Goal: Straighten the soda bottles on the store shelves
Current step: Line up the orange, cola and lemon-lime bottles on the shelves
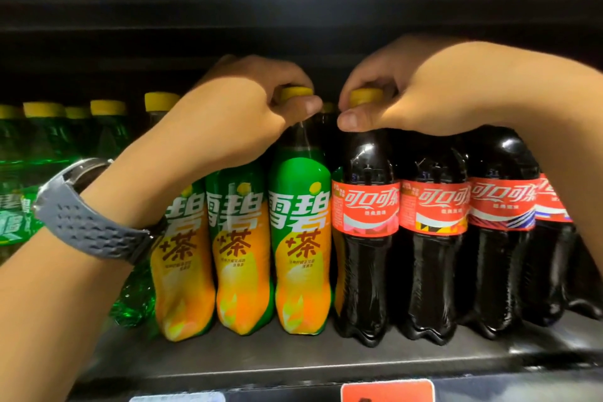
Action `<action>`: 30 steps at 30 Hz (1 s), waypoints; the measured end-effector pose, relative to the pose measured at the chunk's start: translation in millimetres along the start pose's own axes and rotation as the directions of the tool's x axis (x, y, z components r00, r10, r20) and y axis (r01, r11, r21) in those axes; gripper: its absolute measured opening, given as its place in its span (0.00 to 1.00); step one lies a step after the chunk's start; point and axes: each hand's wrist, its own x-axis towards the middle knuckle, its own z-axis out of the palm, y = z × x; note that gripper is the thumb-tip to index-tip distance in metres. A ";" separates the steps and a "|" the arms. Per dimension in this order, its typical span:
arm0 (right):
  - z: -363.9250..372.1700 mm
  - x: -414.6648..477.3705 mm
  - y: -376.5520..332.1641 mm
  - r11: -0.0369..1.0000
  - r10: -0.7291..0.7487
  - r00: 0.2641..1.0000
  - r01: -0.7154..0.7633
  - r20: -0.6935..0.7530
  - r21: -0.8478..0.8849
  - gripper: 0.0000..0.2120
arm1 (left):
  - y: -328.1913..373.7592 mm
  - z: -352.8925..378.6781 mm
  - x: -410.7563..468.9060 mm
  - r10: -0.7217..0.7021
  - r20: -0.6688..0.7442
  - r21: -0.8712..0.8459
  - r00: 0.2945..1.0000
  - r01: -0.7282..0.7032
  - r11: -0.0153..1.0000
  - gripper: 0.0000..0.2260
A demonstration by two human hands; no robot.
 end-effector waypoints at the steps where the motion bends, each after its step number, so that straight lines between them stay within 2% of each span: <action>1: 0.1 -0.3 -0.5 1.000 0.005 1.000 -0.005 0.005 -0.001 0.25 | 0.2 0.0 -0.2 -0.002 -0.001 0.005 1.000 0.002 1.000 0.10; 5: -0.3 0.6 -0.5 0.999 0.038 0.999 -0.038 0.018 -0.019 0.28 | 1.6 -1.4 2.7 -0.020 0.034 0.040 0.999 0.018 0.999 0.12; 7: 0.9 1.3 -2.1 0.999 0.038 0.999 -0.038 -0.026 -0.013 0.27 | 1.3 -4.8 4.1 -0.023 0.064 0.051 0.998 0.020 0.998 0.14; 11: 5.7 3.0 -21.7 0.979 0.012 0.945 0.055 -0.327 0.195 0.15 | -10.9 -12.6 -0.9 -0.011 0.024 0.045 1.000 0.010 0.999 0.15; 13: 9.1 8.9 -37.7 0.981 -0.029 0.927 0.098 -0.373 0.168 0.13 | -22.8 -22.0 -8.3 -0.016 -0.030 0.079 0.999 0.019 0.997 0.14; 17: 23.9 30.6 -65.5 0.989 -0.095 0.947 0.124 -0.306 0.077 0.17 | -59.0 -43.7 -28.4 -0.035 -0.067 0.180 0.997 0.047 0.983 0.15; 21: 42.0 52.2 -79.0 0.992 -0.096 0.963 0.113 -0.252 0.054 0.19 | -88.9 -48.4 -38.9 -0.099 -0.016 0.131 0.995 0.100 0.986 0.14; 24: 46.9 62.3 -79.6 0.995 -0.062 0.970 0.078 -0.234 0.058 0.18 | -98.4 -44.9 -40.8 -0.137 0.030 0.099 0.990 0.134 0.986 0.17; 26: 46.9 63.7 -79.3 0.994 -0.043 0.973 0.065 -0.225 0.091 0.16 | -101.1 -42.9 -41.8 -0.158 0.001 0.065 0.987 0.158 0.985 0.20; 30: 43.9 62.7 -80.2 0.988 -0.014 0.976 0.047 -0.215 0.149 0.13 | -100.6 -42.1 -42.2 -0.141 -0.027 -0.012 0.990 0.140 0.990 0.20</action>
